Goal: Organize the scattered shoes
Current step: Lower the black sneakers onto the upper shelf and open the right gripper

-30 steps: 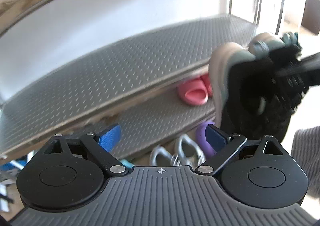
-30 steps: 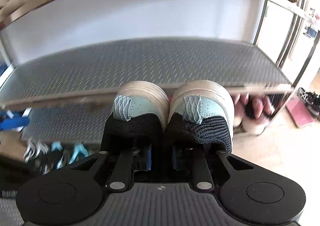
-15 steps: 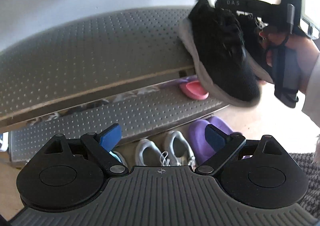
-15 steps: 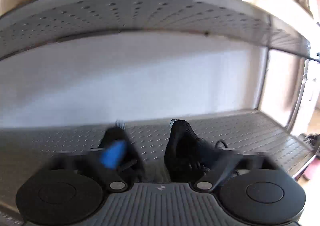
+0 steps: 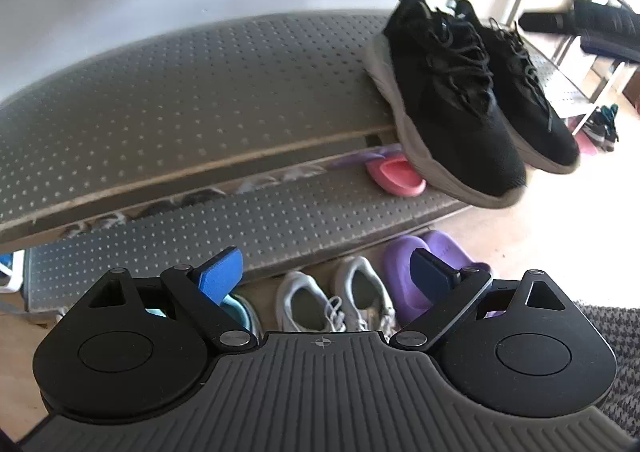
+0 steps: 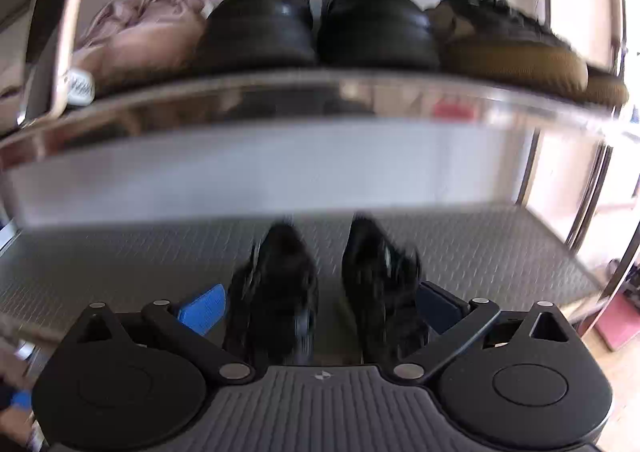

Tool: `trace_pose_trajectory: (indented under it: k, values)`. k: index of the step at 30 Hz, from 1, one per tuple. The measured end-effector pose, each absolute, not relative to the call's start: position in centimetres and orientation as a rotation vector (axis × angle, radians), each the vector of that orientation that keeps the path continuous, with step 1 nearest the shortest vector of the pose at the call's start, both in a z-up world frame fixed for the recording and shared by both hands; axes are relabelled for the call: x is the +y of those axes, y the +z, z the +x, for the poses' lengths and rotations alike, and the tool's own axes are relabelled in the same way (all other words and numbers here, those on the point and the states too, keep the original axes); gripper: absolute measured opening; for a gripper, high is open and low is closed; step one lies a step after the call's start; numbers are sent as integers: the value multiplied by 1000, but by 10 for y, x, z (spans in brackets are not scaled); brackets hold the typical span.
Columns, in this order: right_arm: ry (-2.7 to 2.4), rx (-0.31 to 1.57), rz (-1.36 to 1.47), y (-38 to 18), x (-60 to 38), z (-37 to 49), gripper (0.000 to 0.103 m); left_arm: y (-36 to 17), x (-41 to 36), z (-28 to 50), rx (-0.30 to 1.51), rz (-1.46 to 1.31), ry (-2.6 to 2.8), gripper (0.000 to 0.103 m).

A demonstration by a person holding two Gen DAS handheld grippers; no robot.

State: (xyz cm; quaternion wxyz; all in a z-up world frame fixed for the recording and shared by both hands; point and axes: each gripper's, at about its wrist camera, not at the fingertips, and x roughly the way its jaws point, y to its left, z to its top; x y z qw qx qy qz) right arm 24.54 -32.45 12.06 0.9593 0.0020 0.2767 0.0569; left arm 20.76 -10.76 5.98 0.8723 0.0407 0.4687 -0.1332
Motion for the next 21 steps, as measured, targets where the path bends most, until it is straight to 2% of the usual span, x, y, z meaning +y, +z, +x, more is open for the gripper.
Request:
trace_pose_trajectory:
  k: [6, 11, 16, 21]
  values:
    - [187, 658, 0, 89, -337, 272, 102, 52, -113, 211, 994, 107, -259, 94]
    - [242, 601, 18, 82, -328, 282, 101, 44, -111, 217, 1020, 91, -227, 94]
    - [237, 626, 108, 67, -328, 304, 98, 39, -112, 218, 1042, 92, -234, 94]
    - [212, 655, 5, 48, -312, 324, 92, 36, -111, 219, 1057, 83, -230, 94]
